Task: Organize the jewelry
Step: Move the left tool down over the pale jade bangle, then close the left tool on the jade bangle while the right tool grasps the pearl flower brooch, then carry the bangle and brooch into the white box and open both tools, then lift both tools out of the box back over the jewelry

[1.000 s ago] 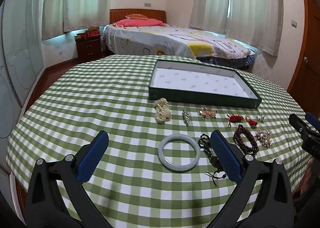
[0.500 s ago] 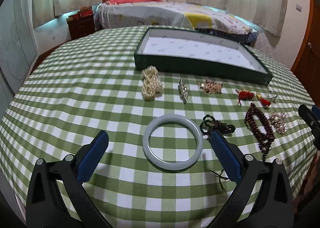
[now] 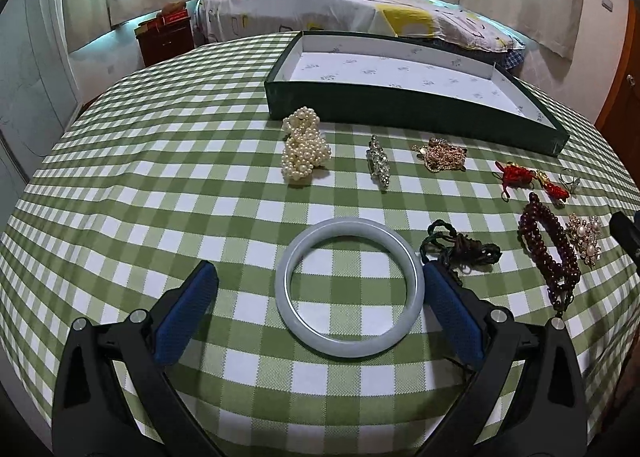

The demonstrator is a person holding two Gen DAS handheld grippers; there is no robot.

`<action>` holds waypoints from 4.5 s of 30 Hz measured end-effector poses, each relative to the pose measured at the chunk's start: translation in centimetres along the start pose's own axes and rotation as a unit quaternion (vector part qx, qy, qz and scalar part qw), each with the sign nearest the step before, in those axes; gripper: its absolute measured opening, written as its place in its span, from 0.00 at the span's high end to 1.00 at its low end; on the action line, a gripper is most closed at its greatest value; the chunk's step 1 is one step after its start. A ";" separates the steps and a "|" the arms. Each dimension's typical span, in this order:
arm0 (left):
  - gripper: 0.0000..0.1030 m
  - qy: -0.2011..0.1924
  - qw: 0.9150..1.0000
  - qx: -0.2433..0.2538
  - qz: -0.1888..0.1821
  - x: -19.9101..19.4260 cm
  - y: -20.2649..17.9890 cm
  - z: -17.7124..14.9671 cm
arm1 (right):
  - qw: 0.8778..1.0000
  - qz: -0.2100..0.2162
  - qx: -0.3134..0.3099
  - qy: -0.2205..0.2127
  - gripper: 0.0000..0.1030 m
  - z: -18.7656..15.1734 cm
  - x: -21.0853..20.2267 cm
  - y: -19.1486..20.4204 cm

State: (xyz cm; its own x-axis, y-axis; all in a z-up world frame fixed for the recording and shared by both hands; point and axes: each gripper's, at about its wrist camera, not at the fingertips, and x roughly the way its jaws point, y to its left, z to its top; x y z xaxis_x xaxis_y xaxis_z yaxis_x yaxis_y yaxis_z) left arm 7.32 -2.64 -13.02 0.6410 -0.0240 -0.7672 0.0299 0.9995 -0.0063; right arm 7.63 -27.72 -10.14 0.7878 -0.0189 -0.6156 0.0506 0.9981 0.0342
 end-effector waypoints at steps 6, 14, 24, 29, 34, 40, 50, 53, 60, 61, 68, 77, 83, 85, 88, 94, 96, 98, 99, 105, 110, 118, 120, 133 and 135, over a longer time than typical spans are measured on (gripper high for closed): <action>0.33 -0.012 1.000 -0.009 -0.004 -0.8 1.4 -0.1 | 1.000 0.011 0.000 0.004 0.06 0.0 0.2 0.3; 0.33 -0.012 1.000 -0.013 -0.002 -1.1 1.5 -0.3 | 1.000 0.025 -0.007 0.008 0.07 0.1 0.5 1.0; 0.33 -0.013 1.000 -0.017 -0.001 -1.3 1.8 -0.4 | 0.999 0.043 -0.014 0.025 0.53 -0.1 1.1 1.3; 0.33 -0.013 1.000 -0.024 0.002 -1.4 2.1 -0.3 | 0.998 0.050 -0.010 0.036 0.53 -0.2 1.4 1.2; 0.33 -0.015 0.999 -0.029 0.005 -1.5 2.4 -0.2 | 0.997 0.058 -0.012 0.049 0.53 -0.5 2.1 1.4; 0.33 -0.020 0.999 -0.029 0.007 -1.7 2.4 -0.1 | 0.995 0.069 -0.014 0.064 0.72 -0.9 2.6 1.4; 0.33 -0.037 0.999 -0.023 0.012 -2.6 2.0 0.2 | 0.996 0.071 -0.014 0.054 0.78 -0.7 1.8 1.5; 0.33 -0.041 0.999 -0.023 0.011 -2.9 2.1 0.4 | 0.996 0.071 -0.012 0.048 0.78 -0.4 1.5 1.4; 0.33 -0.056 0.998 -0.022 0.004 -4.1 2.1 1.5 | 0.997 0.074 -0.016 0.031 0.78 0.8 0.7 1.5; 0.33 -0.060 0.998 -0.024 0.002 -4.3 2.1 1.9 | 0.997 0.075 -0.016 0.026 0.78 1.2 0.5 1.5; 0.33 -0.089 0.996 -0.021 -0.001 -5.0 1.6 5.4 | 0.997 0.079 -0.015 -0.009 0.78 4.7 0.2 1.7; 0.33 -0.128 0.991 -0.017 -0.022 -2.4 0.2 13.5 | 0.996 0.080 -0.008 -0.046 0.78 10.9 3.4 1.4; 0.33 -0.092 0.995 -0.005 -0.030 3.3 -1.7 16.4 | 0.998 0.067 -0.005 -0.014 0.78 11.6 8.3 1.0; 0.33 -0.069 0.997 0.000 -0.030 5.4 -2.0 16.4 | 0.998 0.064 -0.007 0.006 0.78 11.3 9.9 1.0; 0.33 -0.043 0.999 0.003 -0.027 7.6 -2.1 15.9 | 0.997 0.057 -0.010 0.043 0.78 10.5 12.2 0.9; 0.33 0.003 1.000 0.001 -0.028 10.9 -1.7 15.1 | 0.994 0.061 -0.003 0.089 0.78 9.9 14.4 0.5; 0.33 0.005 1.000 0.015 -0.021 11.1 -2.1 15.1 | 0.994 0.055 -0.015 0.094 0.78 10.0 14.7 0.7; 0.33 0.007 1.000 0.020 -0.018 11.4 -2.3 15.2 | 0.994 0.052 -0.025 0.096 0.78 10.0 14.8 0.9; 0.33 0.008 1.000 0.022 -0.019 11.4 -2.4 15.2 | 0.994 0.052 -0.027 0.097 0.77 10.1 14.8 1.0; 0.23 0.010 0.999 0.028 -0.027 11.3 -2.5 15.1 | 0.994 0.056 -0.034 0.089 0.53 10.3 14.6 1.2; 0.23 0.004 0.999 0.019 -0.031 10.9 -2.5 15.0 | 0.996 0.053 -0.025 0.069 0.51 10.2 13.3 1.0; 0.22 -0.057 0.998 0.007 -0.020 5.9 -1.8 13.2 | 0.999 0.048 -0.012 0.019 0.48 9.8 9.2 1.2; 0.21 -0.078 0.997 0.003 -0.015 4.3 -1.5 12.3 | 0.999 0.049 -0.009 0.007 0.47 9.0 7.8 1.4; 0.17 -0.115 0.993 0.010 0.019 -2.7 -0.7 5.7 | 0.998 0.056 -0.012 -0.030 0.43 4.7 2.1 3.7; 0.17 -0.115 0.993 0.009 0.023 -3.3 -0.3 4.6 | 0.998 0.059 -0.014 -0.031 0.42 4.0 1.7 4.2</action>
State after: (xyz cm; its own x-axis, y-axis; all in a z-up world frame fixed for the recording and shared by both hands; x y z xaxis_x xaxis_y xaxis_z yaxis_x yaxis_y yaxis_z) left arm 8.70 -2.99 -7.49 0.8003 0.0152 -0.5994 0.0099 0.9992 0.0386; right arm 11.65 -23.84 -7.88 0.8241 0.0971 -0.5580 -0.0617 0.9947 0.0820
